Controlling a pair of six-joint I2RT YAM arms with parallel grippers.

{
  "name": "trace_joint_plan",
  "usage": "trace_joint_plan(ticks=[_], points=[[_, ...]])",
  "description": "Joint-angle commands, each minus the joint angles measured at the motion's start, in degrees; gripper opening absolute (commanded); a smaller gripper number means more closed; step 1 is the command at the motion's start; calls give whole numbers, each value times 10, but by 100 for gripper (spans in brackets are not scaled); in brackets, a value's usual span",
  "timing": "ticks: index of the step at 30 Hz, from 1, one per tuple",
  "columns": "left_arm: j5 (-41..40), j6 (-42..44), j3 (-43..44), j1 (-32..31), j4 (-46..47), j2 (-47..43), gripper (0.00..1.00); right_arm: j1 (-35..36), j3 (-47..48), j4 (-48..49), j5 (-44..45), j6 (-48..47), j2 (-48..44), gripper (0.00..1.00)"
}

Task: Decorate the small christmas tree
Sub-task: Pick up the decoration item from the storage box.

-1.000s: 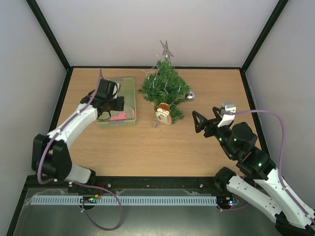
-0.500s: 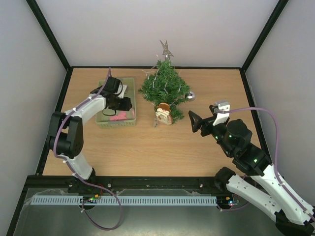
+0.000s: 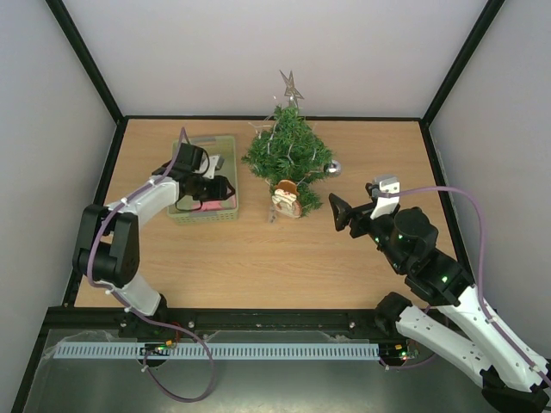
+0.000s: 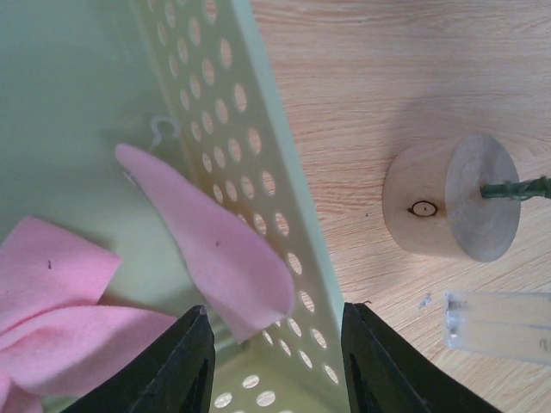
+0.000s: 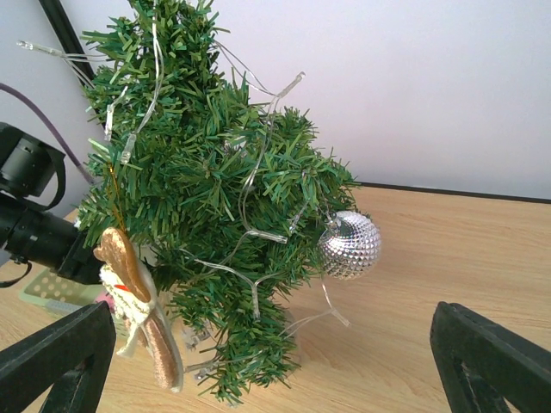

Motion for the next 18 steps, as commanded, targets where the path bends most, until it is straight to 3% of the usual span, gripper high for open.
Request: trace_joint_plan(ticks=[1,9,16,18], points=[[35,-17,-20,7,38,16,42,-2,-4,18,6,-5,2,98],[54,-17,-25,10,60,37,34,-2,-3,16,10,-4,2,98],[69,-24,-38,16,72,28,6,-2,0,9,11,-2,2,98],[64,-23,-42,19,69,16,2,-2,-2,9,11,0,-1,98]])
